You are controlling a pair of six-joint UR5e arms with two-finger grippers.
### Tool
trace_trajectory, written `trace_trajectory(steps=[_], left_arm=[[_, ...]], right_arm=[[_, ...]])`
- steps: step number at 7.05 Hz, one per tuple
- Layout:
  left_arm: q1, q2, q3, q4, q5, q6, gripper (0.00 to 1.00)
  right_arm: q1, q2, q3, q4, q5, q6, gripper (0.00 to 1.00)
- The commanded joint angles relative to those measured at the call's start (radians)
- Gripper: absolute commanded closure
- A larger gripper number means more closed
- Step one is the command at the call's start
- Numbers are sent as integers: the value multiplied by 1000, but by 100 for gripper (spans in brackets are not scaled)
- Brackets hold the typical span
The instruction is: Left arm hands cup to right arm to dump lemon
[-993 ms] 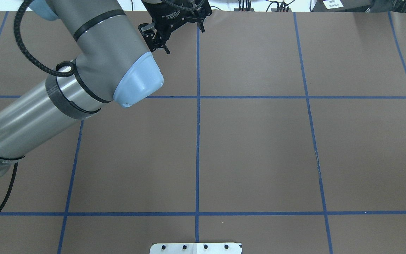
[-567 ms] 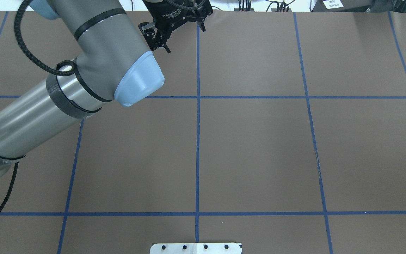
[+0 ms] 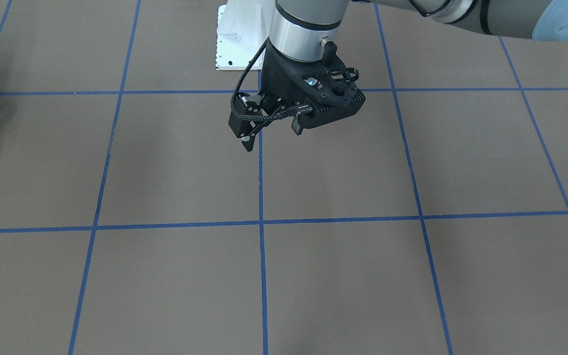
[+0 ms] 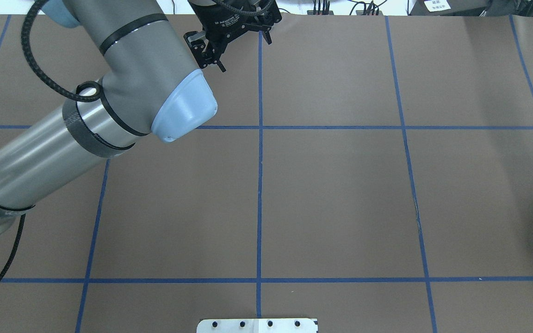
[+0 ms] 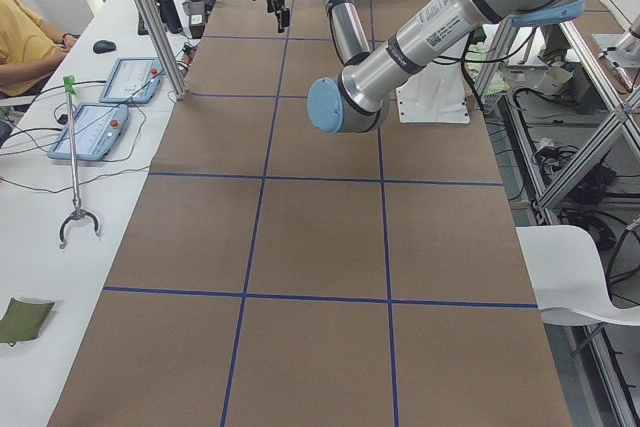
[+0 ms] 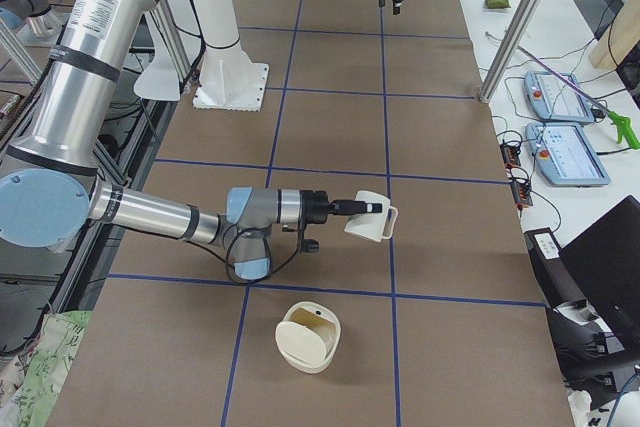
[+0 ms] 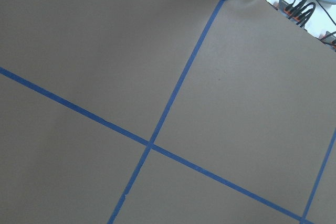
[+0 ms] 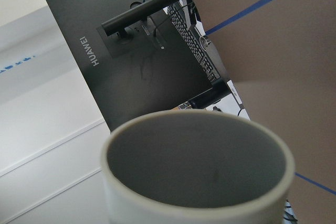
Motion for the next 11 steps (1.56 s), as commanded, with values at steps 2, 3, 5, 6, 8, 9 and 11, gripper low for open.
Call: trace_trajectory(steps=[2, 3, 5, 6, 8, 9, 11], left_arm=[[4, 4, 4, -1, -2, 0, 0], [4, 5, 8, -4, -1, 0, 0], [-2, 2, 30, -14, 1, 1, 0], [-7, 1, 42, -24, 1, 1, 0], [-2, -13, 129, -84, 1, 1, 0], [-5, -86, 215, -74, -2, 41, 0], [-2, -146, 301, -72, -13, 92, 0]], right_arm=[[-110, 322, 92, -437, -33, -492, 61], [-192, 423, 90, -537, -109, -687, 60], [-373, 574, 78, -731, -232, -1117, 60], [-426, 625, 40, -765, -268, -1296, 60], [-466, 724, 7, -927, -302, -1566, 55], [-490, 769, 7, -1017, -323, -1621, 55], [-540, 837, 7, -1131, -386, -1690, 55]])
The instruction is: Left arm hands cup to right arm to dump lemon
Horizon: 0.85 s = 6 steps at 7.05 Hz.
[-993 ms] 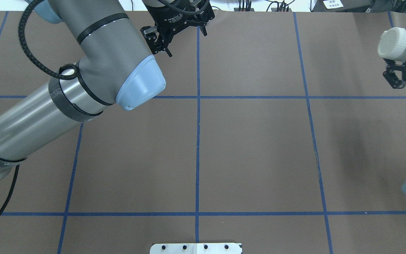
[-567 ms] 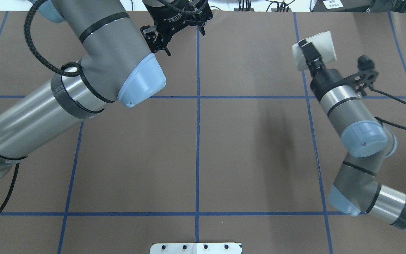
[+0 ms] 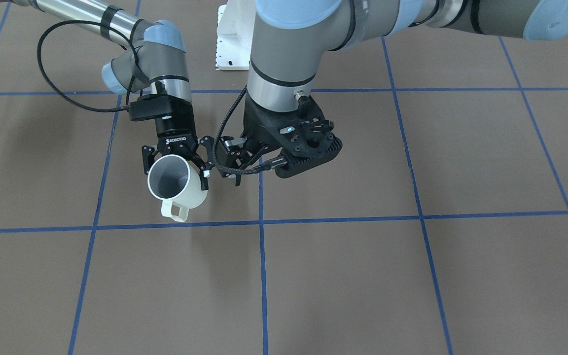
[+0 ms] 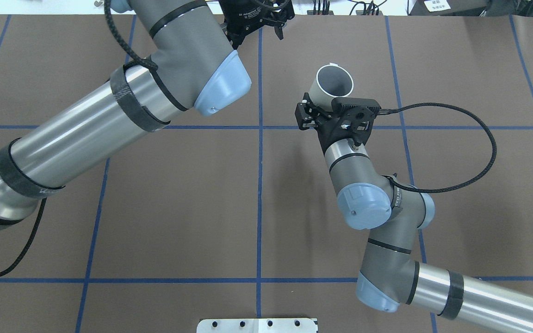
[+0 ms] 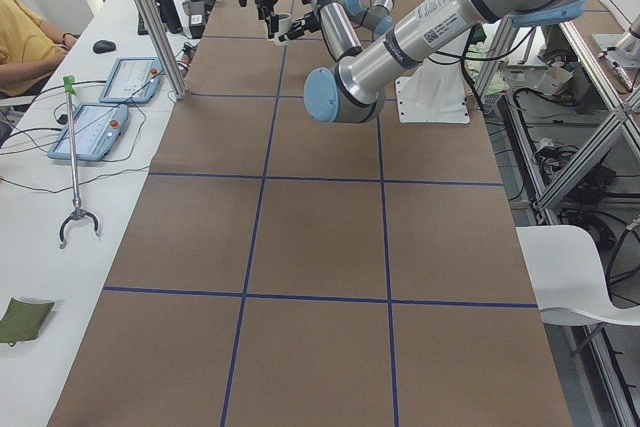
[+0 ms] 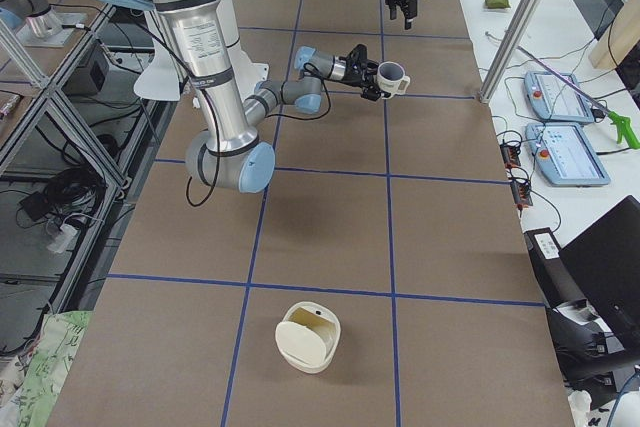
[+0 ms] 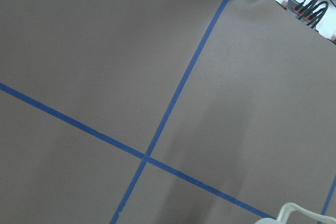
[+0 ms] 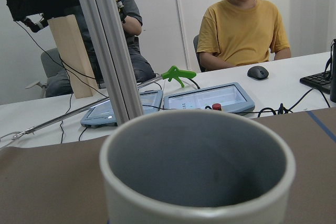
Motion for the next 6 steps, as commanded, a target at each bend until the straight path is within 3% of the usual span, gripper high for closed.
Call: trace_trajectory(steps=[1, 4, 5, 6], left_arm=[[5, -35, 53, 13, -6, 35, 0], [16, -34, 70, 41, -96, 36, 2], [28, -29, 56, 45, -107, 36, 7], [34, -26, 45, 45, -112, 67, 21]], right_arm=[[-58, 54, -8, -73, -77, -70, 56], [-81, 129, -92, -72, -152, -70, 58], [-81, 128, -94, -72, -154, -70, 58], [-81, 128, -94, -72, -154, -70, 58]])
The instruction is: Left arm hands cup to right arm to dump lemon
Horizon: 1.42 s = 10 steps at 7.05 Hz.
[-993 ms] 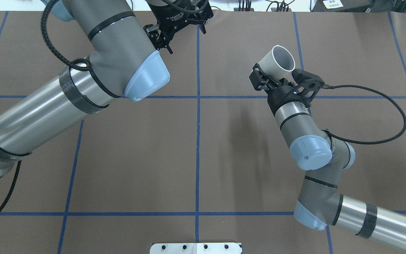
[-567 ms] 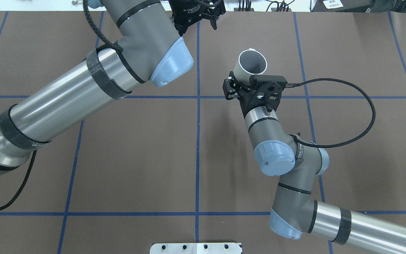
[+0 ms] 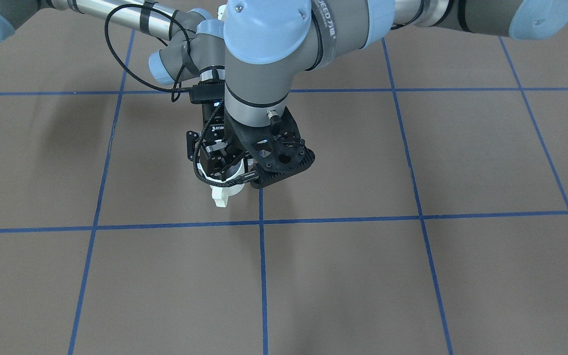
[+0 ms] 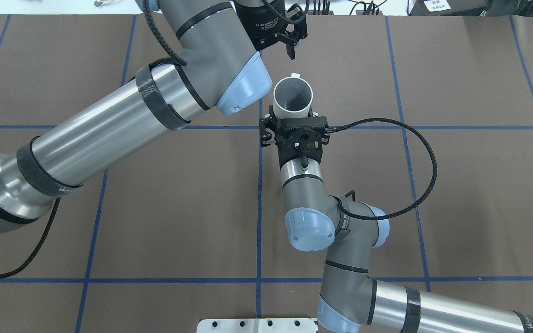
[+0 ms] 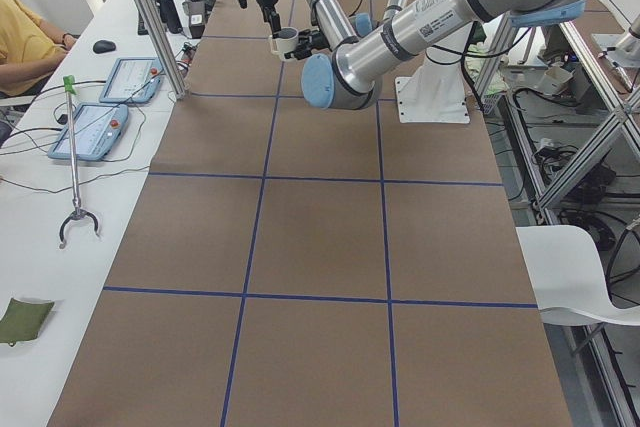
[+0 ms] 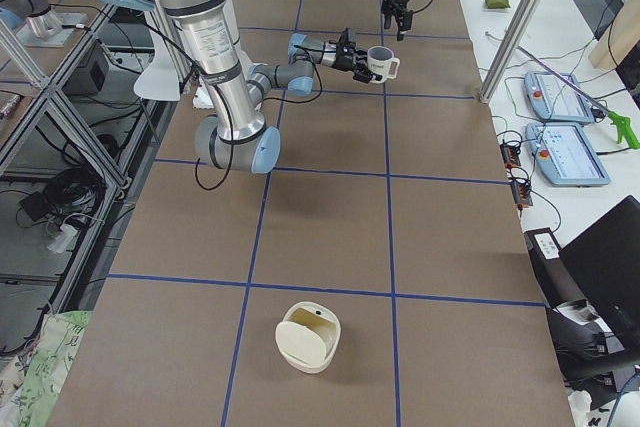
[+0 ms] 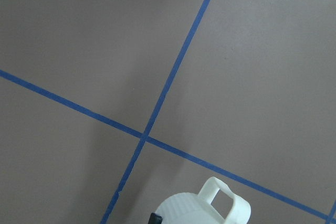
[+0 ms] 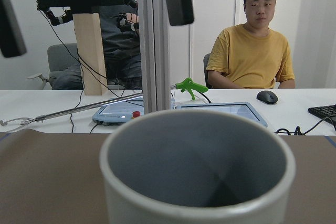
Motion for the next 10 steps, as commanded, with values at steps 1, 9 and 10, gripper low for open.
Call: trace_trajectory(steps=[1, 9, 10], left_arm=[[20, 24, -73, 35, -12, 44, 22], [96, 27, -63, 84, 91, 54, 36], [93, 27, -59, 84, 91, 54, 39]], right_arm=[[1, 1, -3, 0, -3, 0, 58], [-4, -2, 2, 5, -23, -31, 57], [-11, -4, 2, 6, -28, -29, 57]])
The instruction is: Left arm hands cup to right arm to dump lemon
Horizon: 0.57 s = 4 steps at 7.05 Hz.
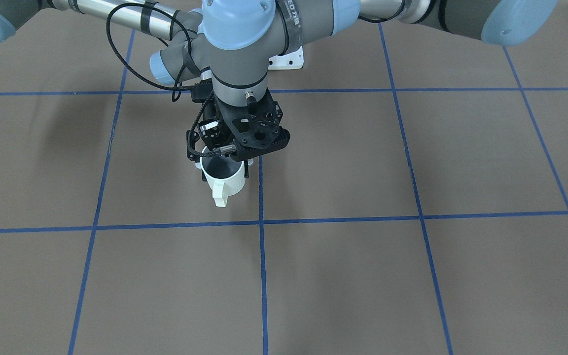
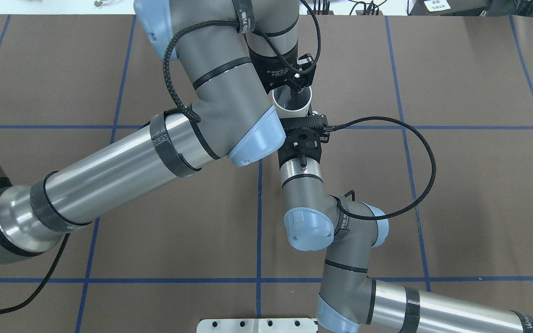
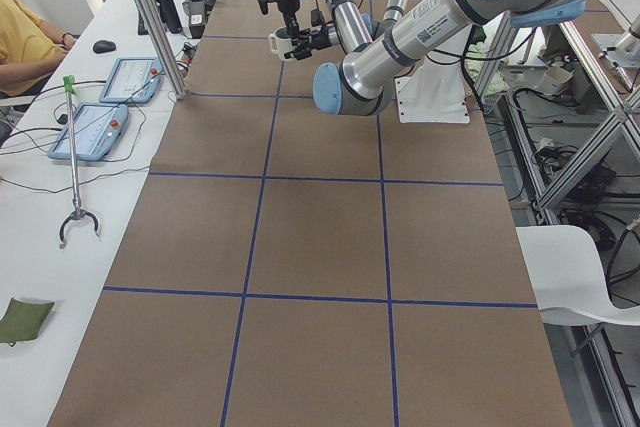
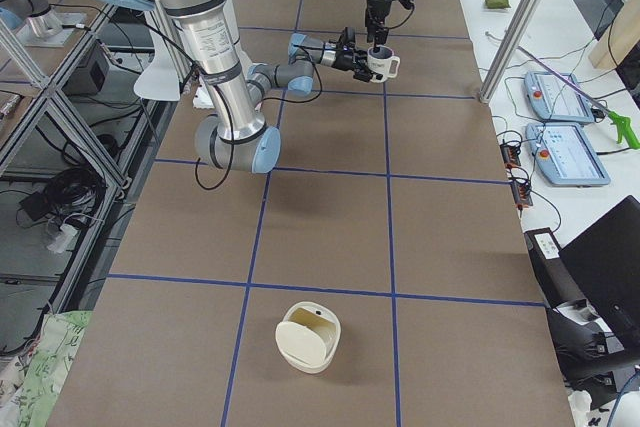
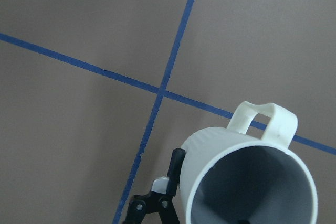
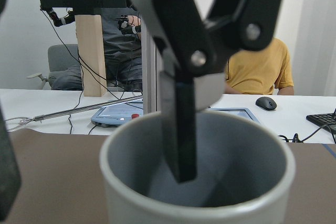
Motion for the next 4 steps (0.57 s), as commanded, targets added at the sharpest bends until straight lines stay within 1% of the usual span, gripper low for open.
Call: trace_trajectory(steps=[1, 2, 4], left_arm=[[-2, -1, 8, -1, 7, 0, 40], [-1, -4, 10, -1, 13, 2, 44], [1, -2, 10, -1, 13, 0, 56]], right_arm=[[-12, -2, 1, 2, -15, 1, 57], [-13, -3, 1, 3, -15, 1, 57], [-13, -3, -2, 5, -15, 1, 57]])
